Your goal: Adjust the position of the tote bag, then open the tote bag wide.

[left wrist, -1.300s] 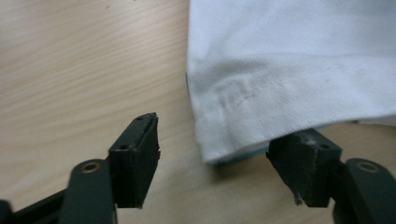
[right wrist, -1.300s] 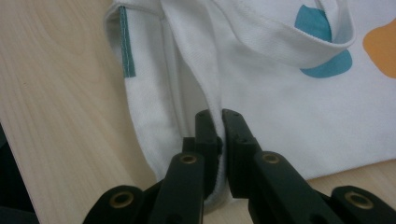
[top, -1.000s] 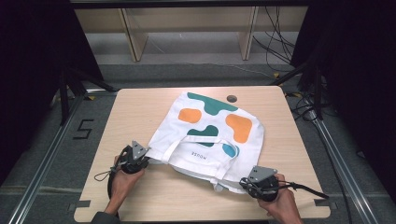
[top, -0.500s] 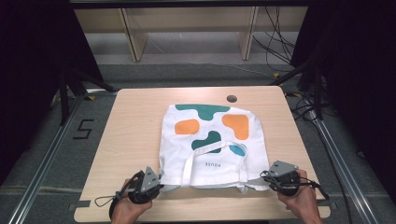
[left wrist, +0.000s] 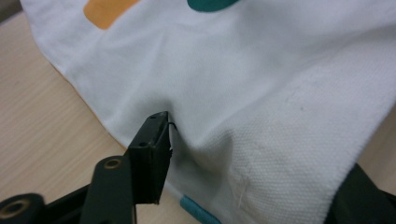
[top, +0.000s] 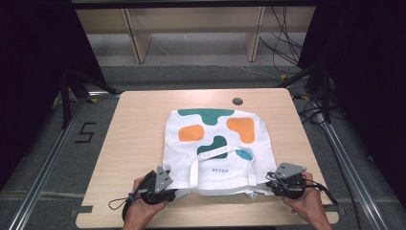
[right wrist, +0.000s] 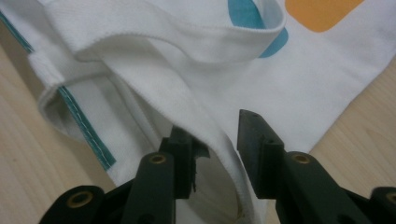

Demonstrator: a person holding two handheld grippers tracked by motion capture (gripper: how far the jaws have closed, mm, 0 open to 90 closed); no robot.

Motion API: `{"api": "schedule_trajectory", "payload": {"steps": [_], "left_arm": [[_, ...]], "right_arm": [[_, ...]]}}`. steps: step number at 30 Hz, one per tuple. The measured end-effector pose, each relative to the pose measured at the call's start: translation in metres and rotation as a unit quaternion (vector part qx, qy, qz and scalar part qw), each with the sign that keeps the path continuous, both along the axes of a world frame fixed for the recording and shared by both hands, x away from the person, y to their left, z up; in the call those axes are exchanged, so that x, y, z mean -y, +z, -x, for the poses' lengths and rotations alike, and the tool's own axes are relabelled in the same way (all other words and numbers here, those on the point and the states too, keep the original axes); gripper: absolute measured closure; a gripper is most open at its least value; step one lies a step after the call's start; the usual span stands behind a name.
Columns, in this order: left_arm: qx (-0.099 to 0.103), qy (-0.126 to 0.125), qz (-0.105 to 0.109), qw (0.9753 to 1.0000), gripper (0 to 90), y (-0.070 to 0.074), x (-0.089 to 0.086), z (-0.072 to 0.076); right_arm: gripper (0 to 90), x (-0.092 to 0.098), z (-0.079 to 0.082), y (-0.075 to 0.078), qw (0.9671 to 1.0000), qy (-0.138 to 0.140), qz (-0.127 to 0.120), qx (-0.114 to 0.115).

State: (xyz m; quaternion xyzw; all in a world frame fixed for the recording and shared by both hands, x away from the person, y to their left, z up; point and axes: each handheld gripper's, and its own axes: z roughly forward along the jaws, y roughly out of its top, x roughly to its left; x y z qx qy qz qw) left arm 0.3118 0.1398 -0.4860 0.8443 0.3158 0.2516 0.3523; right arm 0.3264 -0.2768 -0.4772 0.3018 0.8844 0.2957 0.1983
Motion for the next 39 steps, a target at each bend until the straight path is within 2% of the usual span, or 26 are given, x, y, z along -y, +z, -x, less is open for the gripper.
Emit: {"api": "schedule_trajectory", "payload": {"steps": [1, 2, 3, 4, 6, 8, 9, 12, 13, 16, 19, 21, 22, 23, 25, 27, 29, 30, 31, 32, 33, 34, 36, 37, 38, 39], "left_arm": [[0.003, 0.002, 0.015, 0.9999, 47.1, 0.001, 0.0, -0.002], [0.008, -0.008, 0.007, 0.9999, 49.3, 0.005, -0.003, -0.004], [0.009, -0.009, 0.029, 0.9995, 52.8, 0.004, -0.002, -0.005], [0.005, -0.015, 0.03, 0.9994, 56.2, 0.006, -0.003, -0.007], [0.002, -0.027, 0.01, 0.9996, 64.3, 0.006, -0.005, -0.012], [-0.008, -0.022, 0.011, 0.9997, 71.0, 0.001, -0.003, -0.013], [-0.009, -0.024, 0.009, 0.9996, 74.2, 0.0, -0.003, -0.013], [0.001, -0.025, 0.007, 0.9996, 78.3, 0.002, -0.003, -0.012], [0.003, -0.021, 0.014, 0.9997, 78.9, 0.001, -0.002, -0.011], [-0.004, -0.026, 0.008, 0.9996, 80.9, 0.002, -0.004, -0.01], [-0.008, -0.021, 0.023, 0.9995, 80.7, 0.002, -0.006, -0.01], [-0.006, -0.018, 0.028, 0.9994, 80.5, 0.002, -0.005, -0.01], [-0.005, -0.021, 0.023, 0.9995, 80.5, 0.003, -0.006, -0.01], [-0.005, -0.018, 0.025, 0.9995, 80.8, 0.003, -0.006, -0.009], [-0.003, -0.024, 0.019, 0.9995, 81.0, 0.004, -0.006, -0.009], [-0.015, -0.027, 0.028, 0.9991, 81.3, 0.004, -0.006, -0.009], [-0.014, -0.031, 0.029, 0.999, 81.5, 0.005, -0.006, -0.009], [-0.016, -0.025, 0.038, 0.9988, 81.8, 0.005, -0.006, -0.008], [-0.017, -0.03, 0.036, 0.9988, 82.0, 0.006, -0.007, -0.007], [-0.017, -0.027, 0.043, 0.9986, 82.3, 0.006, -0.007, -0.007], [-0.012, -0.031, 0.034, 0.9989, 82.5, 0.008, -0.009, -0.006], [-0.014, -0.024, 0.053, 0.9982, 82.5, 0.008, -0.008, -0.005], [-0.013, -0.027, 0.058, 0.9978, 82.6, 0.012, -0.011, -0.004], [-0.015, -0.022, 0.07, 0.9972, 82.6, 0.014, -0.011, -0.003], [-0.011, -0.023, 0.067, 0.9974, 82.6, 0.017, -0.012, -0.002], [-0.009, -0.022, 0.077, 0.9967, 82.7, 0.02, -0.012, -0.001]], "right_arm": [[71.4, 0.001, 0.0, 0.001, 1.0, 0.002, -0.008, 0.002], [74.7, 0.002, 0.0, 0.003, 0.9999, 0.007, -0.014, 0.001], [77.3, 0.002, 0.001, 0.004, 0.9998, 0.008, -0.019, 0.002], [79.8, 0.002, 0.0, 0.005, 0.9997, 0.009, -0.021, 0.004], [81.8, 0.001, 0.0, 0.006, 0.9998, 0.013, -0.013, 0.007], [82.2, -0.001, 0.0, 0.006, 0.9999, 0.013, -0.007, 0.003], [82.0, -0.002, -0.001, 0.004, 0.9997, 0.023, 0.0, 0.011], [78.6, -0.001, -0.001, 0.002, 0.9999, 0.013, -0.006, 0.003], [76.9, -0.001, -0.001, 0.002, 0.9999, 0.01, -0.004, 0.004], [70.4, 0.0, -0.002, -0.001, 1.0, 0.001, 0.005, 0.003], [68.3, -0.002, -0.003, -0.003, 0.9998, -0.005, 0.018, 0.007], [76.6, -0.001, -0.002, -0.002, 1.0, -0.004, 0.005, 0.0], [76.6, -0.001, -0.002, -0.002, 1.0, -0.004, 0.005, 0.0], [80.5, 0.0, -0.002, -0.001, 1.0, 0.005, 0.007, 0.004], [81.6, 0.0, -0.002, 0.0, 1.0, 0.006, 0.007, 0.002], [84.4, 0.001, -0.001, 0.001, 1.0, 0.006, 0.003, 0.003], [84.8, 0.002, -0.001, 0.002, 1.0, 0.005, 0.001, 0.004], [85.2, 0.003, -0.001, 0.003, 1.0, 0.007, -0.002, 0.006], [85.5, 0.003, -0.001, 0.005, 0.9999, 0.007, -0.006, 0.007], [85.7, 0.003, 0.0, 0.007, 0.9999, 0.007, -0.007, 0.006], [86.1, 0.002, 0.001, 0.009, 0.9997, 0.014, -0.004, 0.017], [86.1, 0.002, 0.001, 0.009, 0.9997, 0.014, -0.004, 0.017], [86.5, 0.002, 0.002, 0.014, 0.9996, 0.012, -0.012, 0.021], [86.5, 0.002, 0.002, 0.014, 0.9996, 0.012, -0.012, 0.021], [86.7, 0.002, 0.003, 0.017, 0.9996, 0.009, -0.017, 0.019], [86.8, 0.003, 0.002, 0.02, 0.9992, 0.016, -0.019, 0.03]]}}
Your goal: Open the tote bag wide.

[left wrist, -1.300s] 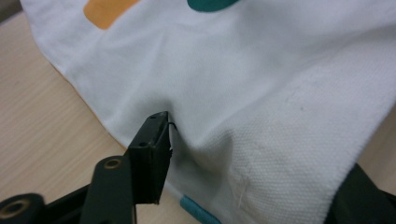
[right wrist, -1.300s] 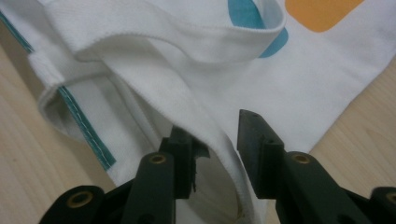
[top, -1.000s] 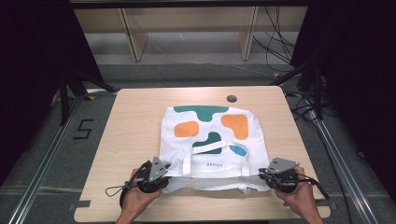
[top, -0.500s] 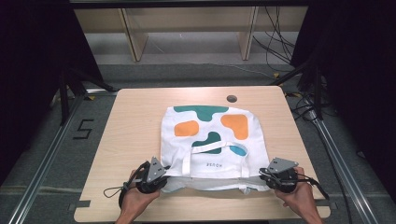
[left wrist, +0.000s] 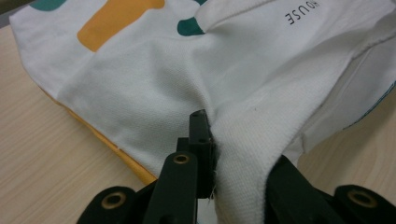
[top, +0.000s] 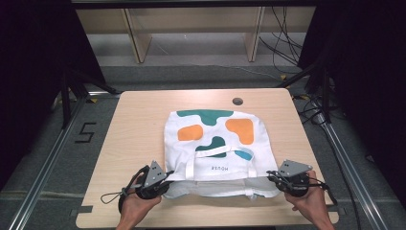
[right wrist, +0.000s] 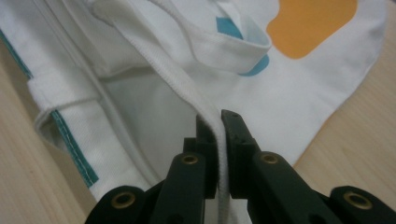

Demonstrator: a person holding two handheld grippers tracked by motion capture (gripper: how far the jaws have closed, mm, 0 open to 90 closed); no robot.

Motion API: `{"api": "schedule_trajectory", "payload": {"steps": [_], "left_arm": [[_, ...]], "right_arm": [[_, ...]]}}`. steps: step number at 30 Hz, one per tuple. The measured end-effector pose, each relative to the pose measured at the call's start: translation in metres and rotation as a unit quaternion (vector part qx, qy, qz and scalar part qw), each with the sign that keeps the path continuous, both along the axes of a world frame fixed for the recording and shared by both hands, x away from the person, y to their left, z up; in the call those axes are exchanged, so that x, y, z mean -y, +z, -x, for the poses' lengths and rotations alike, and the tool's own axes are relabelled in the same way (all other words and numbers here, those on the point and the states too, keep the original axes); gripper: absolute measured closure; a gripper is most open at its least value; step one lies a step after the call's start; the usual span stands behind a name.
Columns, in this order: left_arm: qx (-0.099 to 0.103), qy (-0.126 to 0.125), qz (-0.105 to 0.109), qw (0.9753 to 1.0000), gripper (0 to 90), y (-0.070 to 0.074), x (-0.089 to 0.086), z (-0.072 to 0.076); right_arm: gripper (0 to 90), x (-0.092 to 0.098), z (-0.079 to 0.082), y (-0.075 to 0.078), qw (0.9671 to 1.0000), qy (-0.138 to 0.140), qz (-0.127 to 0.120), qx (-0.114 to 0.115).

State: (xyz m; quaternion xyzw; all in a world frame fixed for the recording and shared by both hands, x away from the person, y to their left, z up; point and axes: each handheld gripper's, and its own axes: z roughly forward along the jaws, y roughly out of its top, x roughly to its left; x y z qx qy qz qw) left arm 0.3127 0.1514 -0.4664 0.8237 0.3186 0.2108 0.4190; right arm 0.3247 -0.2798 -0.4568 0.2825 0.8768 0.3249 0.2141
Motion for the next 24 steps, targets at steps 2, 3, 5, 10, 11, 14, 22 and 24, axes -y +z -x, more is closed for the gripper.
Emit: {"api": "schedule_trajectory", "payload": {"steps": [2, 3, 5, 10, 11, 14, 22, 24], "left_arm": [[0.008, -0.008, -0.005, 0.9999, 82.6, 0.008, -0.002, 0.0], [0.007, 0.0, 0.014, 0.9999, 82.7, 0.011, -0.002, 0.0], [0.018, 0.002, 0.018, 0.9997, 82.9, 0.022, -0.005, -0.001], [0.044, 0.013, 0.037, 0.9983, 82.8, 0.048, -0.004, -0.004], [0.047, 0.009, 0.036, 0.9982, 82.9, 0.051, -0.004, -0.005], [0.048, 0.011, 0.05, 0.9976, 83.2, 0.061, -0.003, -0.006], [0.079, 0.007, 0.074, 0.9941, 84.4, 0.092, -0.01, -0.001], [0.094, 0.011, 0.067, 0.9933, 84.6, 0.102, -0.014, 0.001]], "right_arm": [[87.2, 0.001, -0.001, 0.008, 0.9999, 0.005, -0.008, 0.011], [87.5, 0.002, -0.001, 0.012, 0.9997, 0.007, -0.014, 0.017], [87.9, 0.002, 0.0, 0.021, 0.9994, 0.006, -0.025, 0.023], [88.2, 0.002, -0.003, 0.044, 0.9983, 0.011, -0.031, 0.048], [88.2, 0.004, -0.007, 0.053, 0.9973, 0.016, -0.04, 0.06], [88.2, 0.007, -0.011, 0.066, 0.9966, 0.017, -0.048, 0.065], [88.3, 0.005, -0.014, 0.111, 0.9929, 0.036, -0.056, 0.099], [88.3, 0.005, -0.014, 0.12, 0.9916, 0.039, -0.059, 0.108]]}}
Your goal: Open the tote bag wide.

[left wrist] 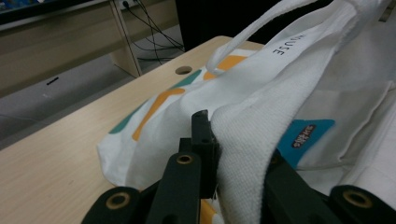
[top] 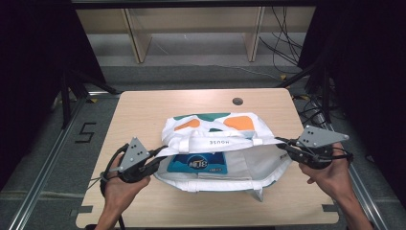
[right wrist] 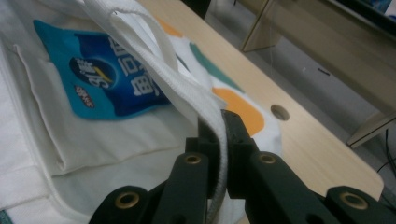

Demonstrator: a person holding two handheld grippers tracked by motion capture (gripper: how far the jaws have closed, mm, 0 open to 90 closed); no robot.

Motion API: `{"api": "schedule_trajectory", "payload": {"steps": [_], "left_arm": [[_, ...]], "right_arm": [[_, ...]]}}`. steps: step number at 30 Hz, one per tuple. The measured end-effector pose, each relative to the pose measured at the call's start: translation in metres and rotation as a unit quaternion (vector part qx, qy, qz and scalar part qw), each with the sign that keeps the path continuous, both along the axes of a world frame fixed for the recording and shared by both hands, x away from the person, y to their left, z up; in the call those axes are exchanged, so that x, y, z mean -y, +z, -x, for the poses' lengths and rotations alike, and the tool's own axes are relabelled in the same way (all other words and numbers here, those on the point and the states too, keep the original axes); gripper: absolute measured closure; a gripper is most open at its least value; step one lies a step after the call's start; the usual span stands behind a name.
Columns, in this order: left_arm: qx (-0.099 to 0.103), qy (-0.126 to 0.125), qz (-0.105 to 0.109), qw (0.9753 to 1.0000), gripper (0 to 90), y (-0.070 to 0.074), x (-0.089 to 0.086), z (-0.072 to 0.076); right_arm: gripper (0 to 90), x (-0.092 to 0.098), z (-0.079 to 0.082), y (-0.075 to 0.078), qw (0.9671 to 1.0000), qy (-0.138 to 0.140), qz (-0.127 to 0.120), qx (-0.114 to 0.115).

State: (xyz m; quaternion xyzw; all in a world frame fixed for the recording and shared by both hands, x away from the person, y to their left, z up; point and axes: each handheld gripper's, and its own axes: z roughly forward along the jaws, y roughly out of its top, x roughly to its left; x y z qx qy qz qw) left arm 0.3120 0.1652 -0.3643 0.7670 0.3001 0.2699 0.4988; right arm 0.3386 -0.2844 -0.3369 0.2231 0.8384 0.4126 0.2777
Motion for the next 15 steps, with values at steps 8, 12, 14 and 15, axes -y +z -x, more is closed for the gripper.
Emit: {"api": "schedule_trajectory", "payload": {"steps": [8, 12, 14, 15], "left_arm": [[0.039, -0.003, 0.025, 0.9989, 85.8, 0.036, -0.007, 0.008], [0.064, -0.005, 0.025, 0.9976, 86.6, 0.062, -0.004, 0.013], [0.071, -0.008, 0.019, 0.9973, 86.8, 0.073, -0.002, 0.014], [0.076, -0.01, 0.026, 0.9967, 86.8, 0.079, -0.001, 0.014]], "right_arm": [[88.4, -0.005, 0.004, 0.043, 0.9992, 0.012, -0.005, 0.037], [88.5, -0.002, 0.003, 0.063, 0.9986, 0.013, -0.016, 0.049], [88.5, -0.001, 0.003, 0.073, 0.9983, 0.012, -0.019, 0.054], [88.5, -0.001, 0.004, 0.078, 0.9981, 0.008, -0.023, 0.056]]}}
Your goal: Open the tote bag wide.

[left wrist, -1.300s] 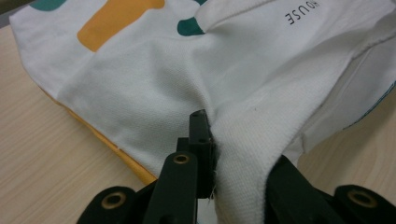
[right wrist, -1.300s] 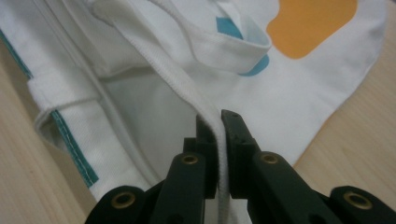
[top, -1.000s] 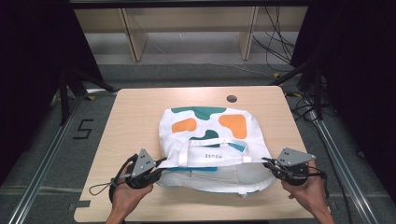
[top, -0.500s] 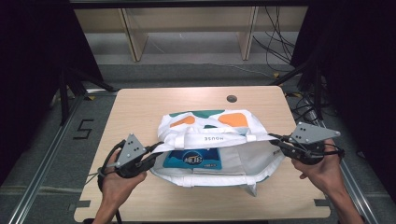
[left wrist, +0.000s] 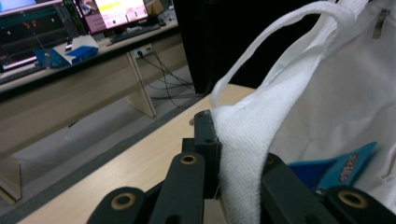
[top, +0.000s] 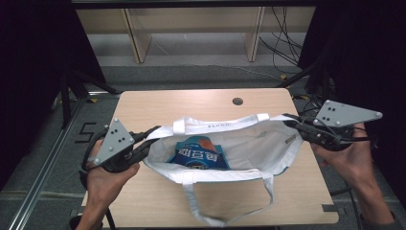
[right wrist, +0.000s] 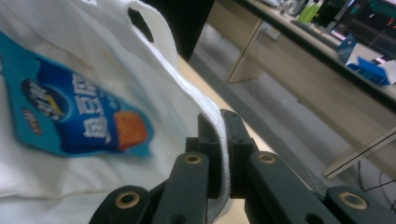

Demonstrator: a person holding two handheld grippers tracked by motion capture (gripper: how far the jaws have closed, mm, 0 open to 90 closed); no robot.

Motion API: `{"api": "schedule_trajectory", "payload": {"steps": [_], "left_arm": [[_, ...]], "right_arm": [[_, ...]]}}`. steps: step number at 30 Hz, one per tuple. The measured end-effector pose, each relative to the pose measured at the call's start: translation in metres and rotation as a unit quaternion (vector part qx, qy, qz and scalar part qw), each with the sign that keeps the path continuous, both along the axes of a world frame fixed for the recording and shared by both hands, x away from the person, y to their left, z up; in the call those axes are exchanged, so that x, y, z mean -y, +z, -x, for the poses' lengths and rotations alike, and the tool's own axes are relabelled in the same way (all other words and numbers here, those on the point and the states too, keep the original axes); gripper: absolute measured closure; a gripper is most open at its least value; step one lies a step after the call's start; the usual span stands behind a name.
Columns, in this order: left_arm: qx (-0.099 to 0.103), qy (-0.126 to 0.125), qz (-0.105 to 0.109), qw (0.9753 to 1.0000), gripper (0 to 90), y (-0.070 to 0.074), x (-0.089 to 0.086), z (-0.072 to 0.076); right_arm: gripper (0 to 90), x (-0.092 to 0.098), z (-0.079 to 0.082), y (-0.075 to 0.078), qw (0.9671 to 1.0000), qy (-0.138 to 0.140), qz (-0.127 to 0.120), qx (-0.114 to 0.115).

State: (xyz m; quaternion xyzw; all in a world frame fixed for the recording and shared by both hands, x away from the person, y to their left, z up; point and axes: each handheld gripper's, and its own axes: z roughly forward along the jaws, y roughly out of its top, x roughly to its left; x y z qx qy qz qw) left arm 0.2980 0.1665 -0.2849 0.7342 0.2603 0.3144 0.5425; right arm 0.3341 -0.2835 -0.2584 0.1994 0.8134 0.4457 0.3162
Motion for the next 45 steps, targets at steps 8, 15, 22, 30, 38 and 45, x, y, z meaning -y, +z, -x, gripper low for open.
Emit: {"api": "schedule_trajectory", "payload": {"steps": [8, 15, 22, 30, 38, 45], "left_arm": [[0.004, 0.003, 0.029, 0.9996, 86.7, 0.006, 0.001, -0.017], [-0.002, 0.019, 0.03, 0.9994, 86.7, 0.014, 0.001, -0.037], [0.017, 0.002, 0.044, 0.9989, 86.8, 0.024, 0.002, -0.018], [0.053, -0.027, 0.026, 0.9979, 86.7, 0.041, 0.008, 0.014], [-0.003, -0.012, 0.022, 0.9997, 86.5, 0.018, 0.006, -0.019], [-0.009, 0.014, 0.024, 0.9996, 86.1, -0.006, 0.007, -0.054]], "right_arm": [[88.5, 0.004, -0.005, 0.019, 0.9997, -0.008, -0.017, 0.016], [88.4, 0.0, -0.028, 0.022, 0.9995, -0.015, -0.02, 0.019], [88.5, 0.004, -0.015, 0.034, 0.9986, -0.005, -0.034, 0.041], [88.5, 0.017, 0.027, 0.052, 0.9966, 0.01, -0.038, 0.072], [88.4, 0.015, 0.008, 0.04, 0.9986, 0.001, -0.034, 0.041], [88.4, 0.005, -0.04, 0.021, 0.999, -0.027, -0.034, 0.014]]}}
